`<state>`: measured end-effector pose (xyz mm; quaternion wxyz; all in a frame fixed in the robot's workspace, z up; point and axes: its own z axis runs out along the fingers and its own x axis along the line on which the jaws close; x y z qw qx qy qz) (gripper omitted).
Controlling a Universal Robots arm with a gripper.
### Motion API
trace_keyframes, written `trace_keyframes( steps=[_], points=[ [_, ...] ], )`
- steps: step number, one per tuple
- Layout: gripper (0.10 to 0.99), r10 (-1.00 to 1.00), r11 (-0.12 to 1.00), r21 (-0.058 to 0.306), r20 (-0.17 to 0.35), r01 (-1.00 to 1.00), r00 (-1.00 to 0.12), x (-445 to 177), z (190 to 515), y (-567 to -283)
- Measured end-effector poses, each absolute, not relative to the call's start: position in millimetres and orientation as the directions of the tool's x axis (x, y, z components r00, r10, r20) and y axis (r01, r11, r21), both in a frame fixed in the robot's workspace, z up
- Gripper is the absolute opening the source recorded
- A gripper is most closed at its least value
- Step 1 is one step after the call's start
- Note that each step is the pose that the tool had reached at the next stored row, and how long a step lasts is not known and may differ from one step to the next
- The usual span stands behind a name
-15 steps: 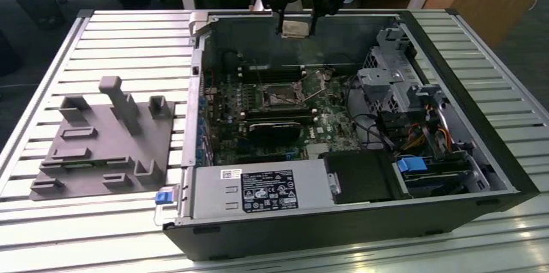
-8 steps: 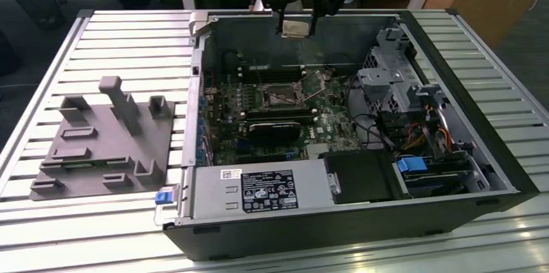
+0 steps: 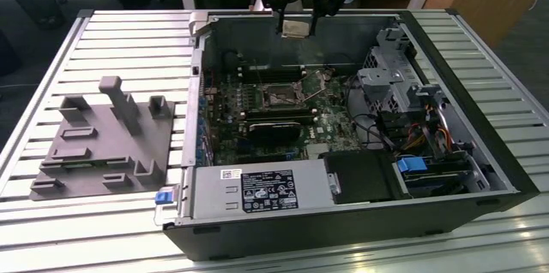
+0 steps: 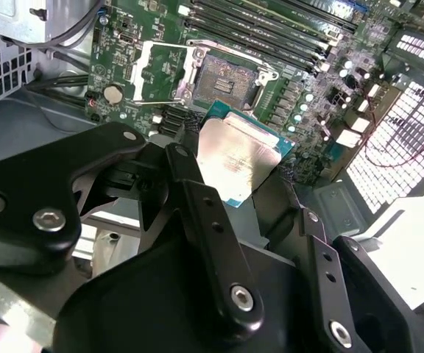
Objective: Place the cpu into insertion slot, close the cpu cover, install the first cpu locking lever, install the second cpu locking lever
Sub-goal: 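Place the cpu into insertion slot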
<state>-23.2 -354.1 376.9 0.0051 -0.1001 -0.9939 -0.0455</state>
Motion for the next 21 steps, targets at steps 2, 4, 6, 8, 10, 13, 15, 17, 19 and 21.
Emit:
trace_keyframes(
  steps=[2, 4, 6, 8, 10, 13, 15, 17, 19, 21],
  points=[
    [0.541, 0.203, 0.975, 0.089, 0.019, 0.204, -0.979, -23.2, 376.9, -354.1],
    [0.541, 0.209, 0.974, 0.089, 0.019, 0.209, -0.978, -23.3, 376.9, -354.1],
    [0.541, 0.213, 0.973, 0.089, 0.019, 0.214, -0.977, -23.2, 376.9, -354.1],
    [0.541, 0.217, 0.972, 0.089, 0.019, 0.218, -0.976, -23.2, 376.9, -354.1],
    [0.541, 0.221, 0.971, 0.089, 0.019, 0.222, -0.975, -23.2, 376.9, -354.1],
    [0.541, 0.228, 0.969, 0.089, 0.019, 0.229, -0.973, -23.3, 376.9, -354.1],
    [0.541, 0.232, 0.968, 0.089, 0.019, 0.233, -0.973, -23.2, 376.9, -354.1],
    [0.541, 0.236, 0.968, 0.089, 0.019, 0.236, -0.972, -23.2, 376.9, -354.1],
    [0.541, 0.239, 0.967, 0.089, 0.019, 0.239, -0.971, -23.2, 376.9, -354.1],
    [0.541, 0.242, 0.966, 0.089, 0.019, 0.243, -0.970, -23.2, 376.9, -354.1]
  ],
)
